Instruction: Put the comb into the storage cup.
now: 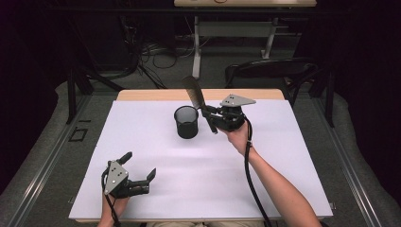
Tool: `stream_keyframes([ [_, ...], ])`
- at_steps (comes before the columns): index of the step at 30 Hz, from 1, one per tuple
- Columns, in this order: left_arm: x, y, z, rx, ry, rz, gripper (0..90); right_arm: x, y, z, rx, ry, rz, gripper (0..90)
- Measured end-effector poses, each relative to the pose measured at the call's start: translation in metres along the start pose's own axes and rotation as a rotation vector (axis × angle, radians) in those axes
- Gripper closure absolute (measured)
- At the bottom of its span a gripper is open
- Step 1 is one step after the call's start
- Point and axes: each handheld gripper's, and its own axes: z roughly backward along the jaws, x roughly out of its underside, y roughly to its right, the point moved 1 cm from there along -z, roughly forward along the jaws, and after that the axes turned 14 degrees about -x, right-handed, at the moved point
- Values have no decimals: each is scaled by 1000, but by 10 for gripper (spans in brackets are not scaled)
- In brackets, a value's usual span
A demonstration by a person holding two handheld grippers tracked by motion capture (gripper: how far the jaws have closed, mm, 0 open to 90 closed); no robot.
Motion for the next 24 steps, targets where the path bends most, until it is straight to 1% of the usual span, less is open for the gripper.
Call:
stream_keyframes([
  [6, 0, 0, 0, 3, 0, -1, 1, -5, 2, -4, -6, 8, -4, 730],
  [14, -1, 1, 1, 3, 4, 0, 1, -9, 3, -12, -9, 11, 6, 730],
  [19, -1, 2, 0, 7, 2, -1, 1, -10, 6, -16, -11, 14, 0, 729],
  [21, -1, 2, 0, 8, 3, -1, 1, -10, 8, -17, -12, 24, -3, 729],
  [24, -1, 2, 0, 8, 3, -3, 1, -11, 10, -20, -8, 21, -6, 729],
])
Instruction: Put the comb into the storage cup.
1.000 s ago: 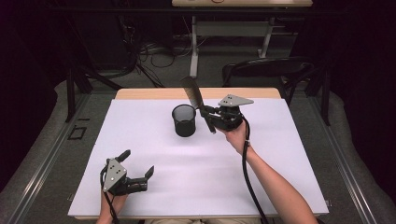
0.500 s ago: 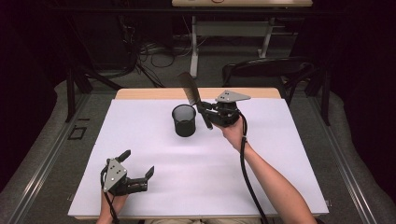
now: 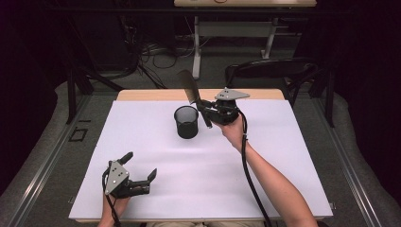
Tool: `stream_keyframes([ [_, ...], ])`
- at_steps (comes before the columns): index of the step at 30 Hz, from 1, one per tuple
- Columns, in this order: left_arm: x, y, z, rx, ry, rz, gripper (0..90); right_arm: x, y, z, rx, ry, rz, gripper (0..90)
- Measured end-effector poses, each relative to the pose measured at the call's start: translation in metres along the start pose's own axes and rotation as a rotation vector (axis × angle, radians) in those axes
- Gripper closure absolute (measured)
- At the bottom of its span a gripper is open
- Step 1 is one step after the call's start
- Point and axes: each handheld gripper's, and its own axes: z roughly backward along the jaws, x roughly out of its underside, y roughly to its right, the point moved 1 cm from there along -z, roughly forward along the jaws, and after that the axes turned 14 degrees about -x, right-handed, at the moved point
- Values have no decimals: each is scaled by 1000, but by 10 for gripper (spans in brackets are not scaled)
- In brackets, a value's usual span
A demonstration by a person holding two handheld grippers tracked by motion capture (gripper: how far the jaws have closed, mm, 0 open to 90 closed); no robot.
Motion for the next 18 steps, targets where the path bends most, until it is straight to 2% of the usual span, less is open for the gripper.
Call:
stream_keyframes([
  [12, 0, 0, 0, -1, 1, 0, 1, -7, 3, -8, 9, 21, 15, 729],
  [18, 0, 0, 0, -1, 0, 0, 1, -8, 6, -11, 17, 35, 6, 729],
])
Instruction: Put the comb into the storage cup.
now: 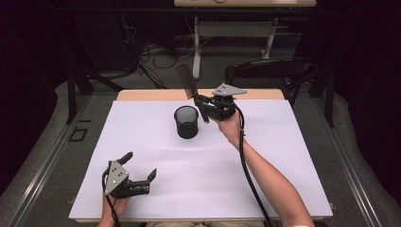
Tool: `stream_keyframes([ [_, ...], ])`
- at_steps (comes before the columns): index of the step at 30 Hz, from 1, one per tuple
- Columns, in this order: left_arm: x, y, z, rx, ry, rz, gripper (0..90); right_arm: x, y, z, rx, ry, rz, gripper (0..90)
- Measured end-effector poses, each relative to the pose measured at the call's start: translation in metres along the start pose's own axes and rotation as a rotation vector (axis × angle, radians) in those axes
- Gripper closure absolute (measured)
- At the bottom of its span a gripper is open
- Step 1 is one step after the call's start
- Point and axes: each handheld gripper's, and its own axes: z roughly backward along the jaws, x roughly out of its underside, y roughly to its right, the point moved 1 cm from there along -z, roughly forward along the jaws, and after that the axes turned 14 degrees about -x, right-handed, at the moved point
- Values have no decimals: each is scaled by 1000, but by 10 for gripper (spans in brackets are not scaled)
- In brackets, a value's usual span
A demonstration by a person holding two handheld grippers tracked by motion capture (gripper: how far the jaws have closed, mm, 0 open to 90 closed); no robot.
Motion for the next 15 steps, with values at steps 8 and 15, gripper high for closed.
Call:
stream_keyframes([
  [8, 0, 0, 0, -1, 2, 2, 1, -4, 0, -3, 3, 7, 17, 729],
  [15, 0, 0, 0, 0, 2, 2, 1, -7, -1, -6, 3, 19, 19, 729],
])
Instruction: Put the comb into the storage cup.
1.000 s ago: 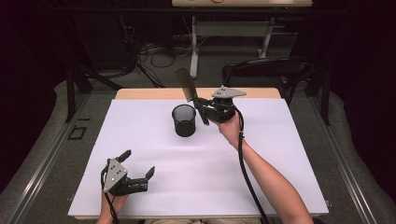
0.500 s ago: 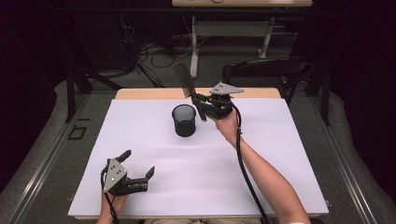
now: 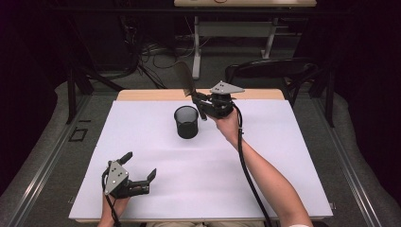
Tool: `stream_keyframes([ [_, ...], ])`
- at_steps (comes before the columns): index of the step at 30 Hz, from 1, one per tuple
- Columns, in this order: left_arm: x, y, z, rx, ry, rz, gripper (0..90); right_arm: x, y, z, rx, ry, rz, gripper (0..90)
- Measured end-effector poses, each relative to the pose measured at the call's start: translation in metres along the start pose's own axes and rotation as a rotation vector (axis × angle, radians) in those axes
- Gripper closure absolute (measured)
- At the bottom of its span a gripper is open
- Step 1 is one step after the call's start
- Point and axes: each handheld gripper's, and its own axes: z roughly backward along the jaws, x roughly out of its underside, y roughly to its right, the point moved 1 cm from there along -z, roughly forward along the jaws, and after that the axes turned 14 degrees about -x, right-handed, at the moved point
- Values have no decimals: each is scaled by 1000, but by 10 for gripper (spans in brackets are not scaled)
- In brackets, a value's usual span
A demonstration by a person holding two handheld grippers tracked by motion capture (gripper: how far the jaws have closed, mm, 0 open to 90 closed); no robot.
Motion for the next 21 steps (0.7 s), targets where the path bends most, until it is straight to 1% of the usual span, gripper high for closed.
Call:
stream_keyframes([
  [15, 0, 0, 0, -1, 2, 3, 1, -7, -2, -9, -5, 38, 18, 729],
  [21, 0, 0, 0, 1, 1, 0, 1, -8, -2, -15, -4, 39, 29, 729],
])
